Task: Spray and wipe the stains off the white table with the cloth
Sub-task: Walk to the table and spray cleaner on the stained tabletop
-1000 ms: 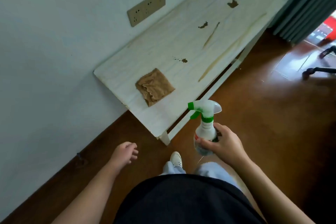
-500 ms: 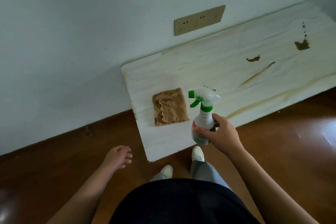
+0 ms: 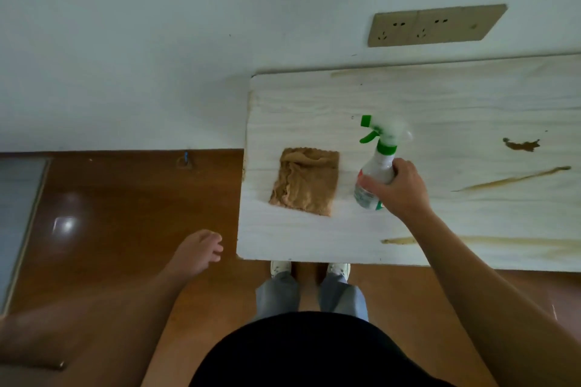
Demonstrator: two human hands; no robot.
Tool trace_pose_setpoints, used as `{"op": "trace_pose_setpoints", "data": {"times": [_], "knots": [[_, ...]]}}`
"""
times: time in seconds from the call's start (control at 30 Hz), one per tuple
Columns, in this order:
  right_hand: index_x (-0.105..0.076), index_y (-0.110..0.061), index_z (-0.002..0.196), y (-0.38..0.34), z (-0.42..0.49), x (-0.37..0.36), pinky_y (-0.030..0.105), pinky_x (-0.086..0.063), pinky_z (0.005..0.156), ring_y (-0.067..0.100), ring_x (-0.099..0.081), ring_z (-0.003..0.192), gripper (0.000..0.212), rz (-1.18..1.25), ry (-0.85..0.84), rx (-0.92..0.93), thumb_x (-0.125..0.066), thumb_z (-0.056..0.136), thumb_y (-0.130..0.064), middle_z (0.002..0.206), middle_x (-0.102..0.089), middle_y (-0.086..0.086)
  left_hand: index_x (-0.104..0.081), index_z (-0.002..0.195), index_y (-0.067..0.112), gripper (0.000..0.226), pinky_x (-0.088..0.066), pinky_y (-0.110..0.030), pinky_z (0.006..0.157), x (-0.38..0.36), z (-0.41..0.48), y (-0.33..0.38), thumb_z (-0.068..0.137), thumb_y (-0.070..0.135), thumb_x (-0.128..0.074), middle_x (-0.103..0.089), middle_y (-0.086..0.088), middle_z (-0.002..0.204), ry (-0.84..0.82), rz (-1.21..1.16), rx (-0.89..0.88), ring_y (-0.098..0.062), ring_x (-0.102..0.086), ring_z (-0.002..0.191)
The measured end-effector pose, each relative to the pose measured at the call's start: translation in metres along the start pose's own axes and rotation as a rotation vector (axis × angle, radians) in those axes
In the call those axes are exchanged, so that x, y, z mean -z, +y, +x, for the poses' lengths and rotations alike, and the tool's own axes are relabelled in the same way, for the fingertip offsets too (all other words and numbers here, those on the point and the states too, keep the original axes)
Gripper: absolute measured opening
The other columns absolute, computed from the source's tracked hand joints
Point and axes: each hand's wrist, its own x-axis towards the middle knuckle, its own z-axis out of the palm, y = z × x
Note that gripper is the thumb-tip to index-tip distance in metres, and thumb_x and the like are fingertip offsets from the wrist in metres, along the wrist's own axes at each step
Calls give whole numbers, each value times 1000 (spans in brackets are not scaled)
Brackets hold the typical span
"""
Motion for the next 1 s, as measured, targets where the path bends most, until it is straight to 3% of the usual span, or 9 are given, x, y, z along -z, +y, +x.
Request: {"op": "trace_pose_setpoints", "data": {"times": [0.1,0.3,0.4,0.47,0.57,0.7,0.8,0.9,1.0], "knots": [[-50,-26,109,-2,7,-2,34,-50,69,17,-62,87,50,71,8,-4,-77,74,-49,102,-60,-2,-59,119,12,24,-52,-34,81,1,0,-5,108,27,-46,-68,-8,112,9,1,13,-24,-67,101],[-57,-24,108,-17,22,6,30,-46,73,15,-61,91,40,155,20,3,-75,79,-45,104,-62,-4,-60,115,15,22,-51,-32,76,-1,3,-6,108,28,-44,-70,-5,110,10,47,13,-21,-68,96],[-59,-18,100,-33,31,7,34,-53,70,21,-66,86,30,243,22,-22,-73,77,-31,90,-66,-2,-61,117,14,24,-51,-32,77,-3,6,-2,108,29,-45,-69,-5,110,5,33,17,-21,-68,96],[-63,-17,92,-41,36,8,42,-59,73,22,-68,81,28,274,45,-4,-71,71,-33,84,-68,2,-61,117,14,25,-51,-32,77,-4,8,0,108,30,-44,-69,-5,111,4,23,16,-21,-68,95],[-68,-18,92,-55,36,11,33,-54,68,18,-66,75,18,351,39,62,-75,80,-29,79,-68,0,-61,118,14,25,-51,-32,78,-4,11,3,108,31,-44,-69,-3,110,10,25,13,-19,-68,94],[-71,-21,98,-68,32,12,33,-53,71,20,-67,78,12,277,-96,133,-72,87,-20,88,-73,3,-60,117,15,25,-51,-31,77,1,14,5,108,31,-45,-69,-3,109,18,7,-6,-19,-68,94],[-73,-30,101,-76,26,13,32,-54,70,14,-62,69,28,325,-219,152,-67,87,-6,98,-76,-2,-61,117,15,25,-52,-33,78,7,18,5,108,32,-44,-69,-2,108,31,4,-24,-19,-68,94],[-74,-19,104,-79,10,14,25,-54,70,9,-58,68,30,451,-367,31,-65,86,4,95,-76,-6,-61,117,15,25,-53,-35,82,12,22,1,108,32,-44,-69,-3,108,25,0,-39,-19,-68,94],[-74,-15,107,-70,-4,7,38,-49,79,21,-54,78,32,528,-511,-61,-64,84,5,92,-68,8,-61,116,13,25,-52,-36,84,14,26,-4,108,29,-44,-69,-4,108,11,-8,-49,-21,-68,95]]}}
